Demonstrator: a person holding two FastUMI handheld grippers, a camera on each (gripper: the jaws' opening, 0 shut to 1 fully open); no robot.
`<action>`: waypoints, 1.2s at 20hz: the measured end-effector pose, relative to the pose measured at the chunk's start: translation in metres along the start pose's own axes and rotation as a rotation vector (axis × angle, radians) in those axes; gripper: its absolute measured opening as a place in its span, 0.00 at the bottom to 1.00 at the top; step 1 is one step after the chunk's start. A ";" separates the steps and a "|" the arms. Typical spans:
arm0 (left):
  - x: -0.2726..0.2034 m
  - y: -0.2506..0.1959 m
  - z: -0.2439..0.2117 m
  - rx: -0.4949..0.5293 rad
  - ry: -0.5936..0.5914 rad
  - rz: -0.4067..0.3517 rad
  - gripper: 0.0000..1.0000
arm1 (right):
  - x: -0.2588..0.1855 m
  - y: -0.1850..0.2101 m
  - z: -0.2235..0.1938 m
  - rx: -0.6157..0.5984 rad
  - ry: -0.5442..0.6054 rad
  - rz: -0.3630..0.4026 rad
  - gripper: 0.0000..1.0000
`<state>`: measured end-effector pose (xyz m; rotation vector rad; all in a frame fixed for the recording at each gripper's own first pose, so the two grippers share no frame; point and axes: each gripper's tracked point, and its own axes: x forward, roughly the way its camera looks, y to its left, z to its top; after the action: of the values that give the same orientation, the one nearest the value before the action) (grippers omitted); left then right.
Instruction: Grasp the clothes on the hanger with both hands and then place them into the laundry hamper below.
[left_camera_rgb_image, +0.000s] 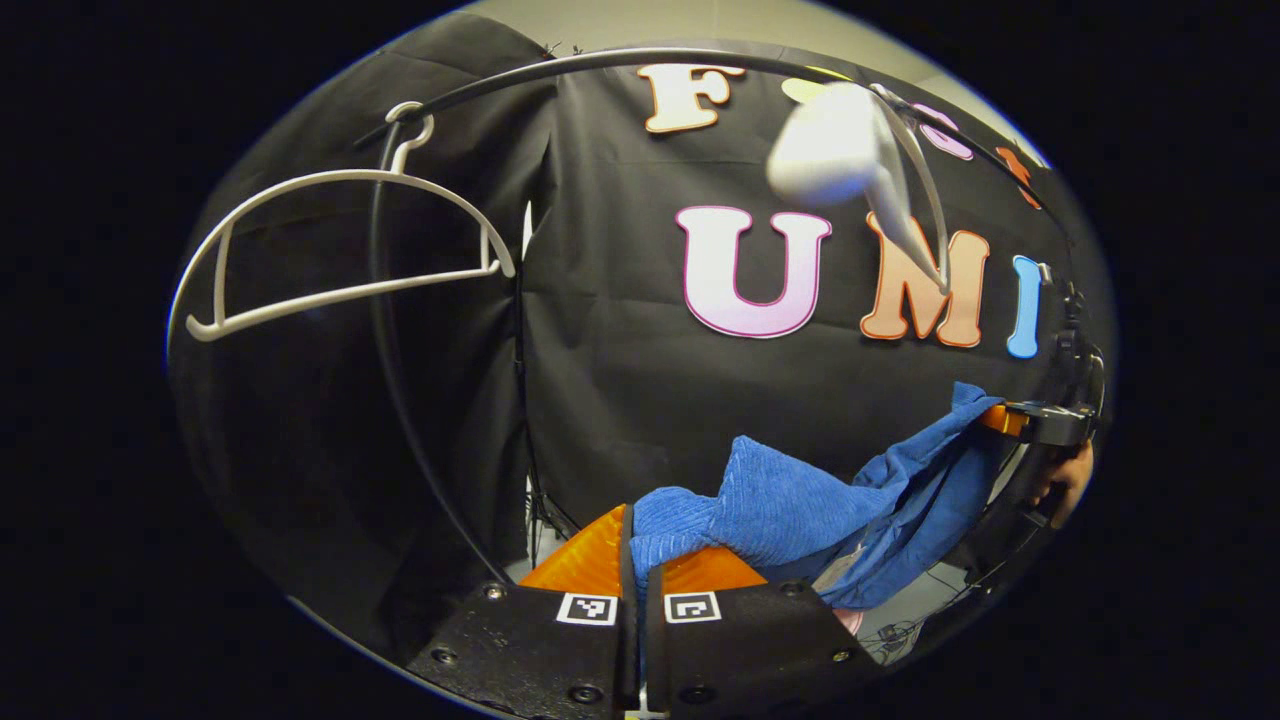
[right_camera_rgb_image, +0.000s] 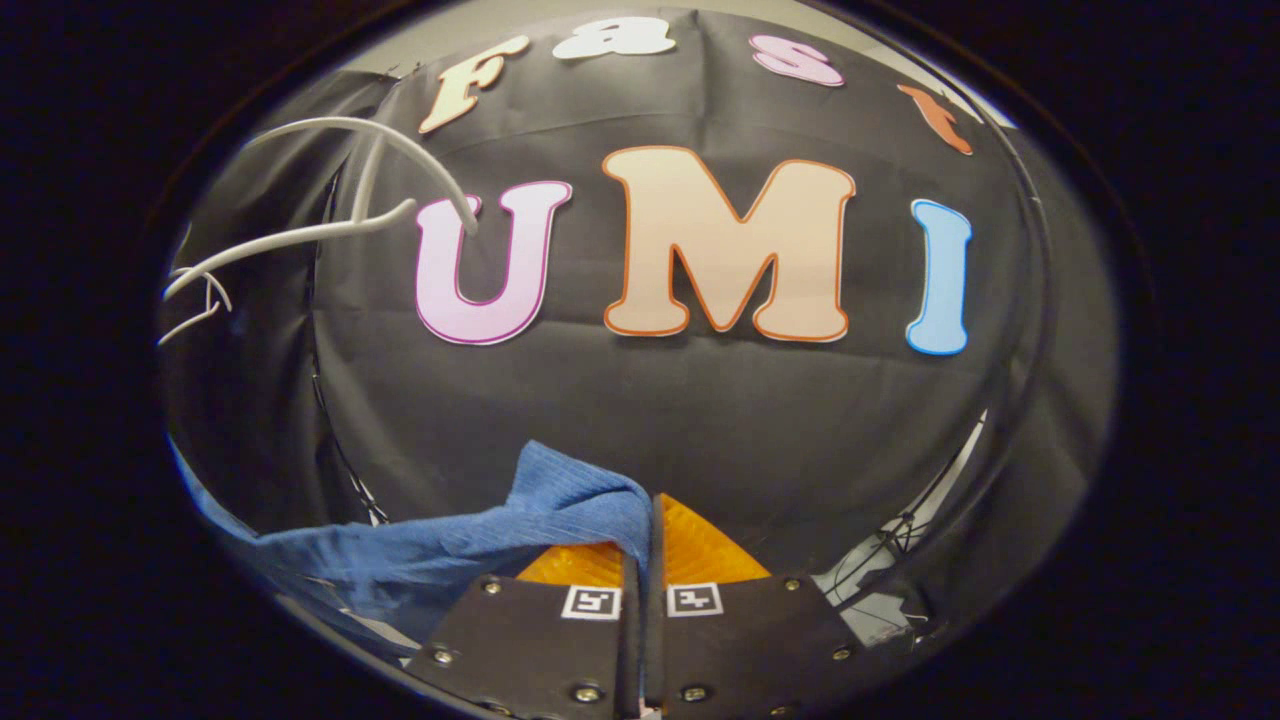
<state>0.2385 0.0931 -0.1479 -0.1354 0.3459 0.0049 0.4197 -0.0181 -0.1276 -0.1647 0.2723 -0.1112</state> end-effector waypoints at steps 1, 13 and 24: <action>0.003 -0.001 -0.004 0.003 0.016 -0.007 0.03 | -0.010 -0.001 0.002 -0.010 -0.010 -0.010 0.03; -0.012 -0.101 0.014 0.087 -0.066 -0.198 0.03 | -0.100 0.015 0.010 -0.037 -0.027 0.021 0.03; -0.008 -0.203 0.067 0.063 -0.137 -0.409 0.03 | -0.146 0.028 0.050 0.124 -0.034 0.113 0.05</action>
<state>0.2589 -0.0990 -0.0560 -0.1404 0.1764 -0.3991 0.2963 0.0359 -0.0476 -0.0283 0.2394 -0.0134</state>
